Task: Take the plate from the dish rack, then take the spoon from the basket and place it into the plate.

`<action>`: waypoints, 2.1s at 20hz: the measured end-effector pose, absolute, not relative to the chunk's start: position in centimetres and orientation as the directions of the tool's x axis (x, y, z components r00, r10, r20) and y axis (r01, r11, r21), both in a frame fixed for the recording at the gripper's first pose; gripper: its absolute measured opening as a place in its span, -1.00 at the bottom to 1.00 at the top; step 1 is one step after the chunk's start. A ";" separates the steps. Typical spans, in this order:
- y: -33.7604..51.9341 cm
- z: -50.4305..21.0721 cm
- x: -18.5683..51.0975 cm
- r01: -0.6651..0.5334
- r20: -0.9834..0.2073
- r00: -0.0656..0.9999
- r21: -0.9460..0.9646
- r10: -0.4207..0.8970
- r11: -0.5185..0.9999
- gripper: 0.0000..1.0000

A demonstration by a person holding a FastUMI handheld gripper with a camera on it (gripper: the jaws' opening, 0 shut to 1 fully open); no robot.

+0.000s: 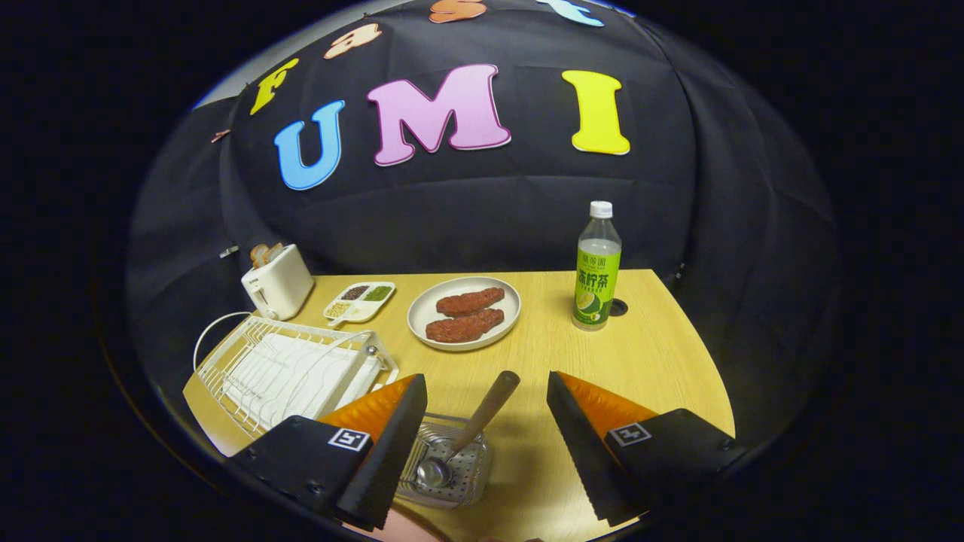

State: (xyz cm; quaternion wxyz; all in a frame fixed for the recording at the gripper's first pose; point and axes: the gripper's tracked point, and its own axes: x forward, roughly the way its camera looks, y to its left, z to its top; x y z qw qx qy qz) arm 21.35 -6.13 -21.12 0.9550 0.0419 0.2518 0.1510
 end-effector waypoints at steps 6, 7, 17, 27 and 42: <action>-4.5 -22.9 23.7 -0.239 -0.506 0.804 0.209 0.313 0.948 0.70; -4.3 -23.0 24.0 -0.230 -0.515 0.798 0.219 0.313 0.948 0.40; -2.5 -23.7 23.3 -0.241 -0.571 0.740 0.268 0.356 0.933 -0.57; -3.2 -15.9 20.8 -0.257 -0.486 0.814 0.190 0.318 0.948 -0.73; -6.7 -5.8 8.7 -0.040 -0.431 0.889 0.265 0.155 0.963 -0.73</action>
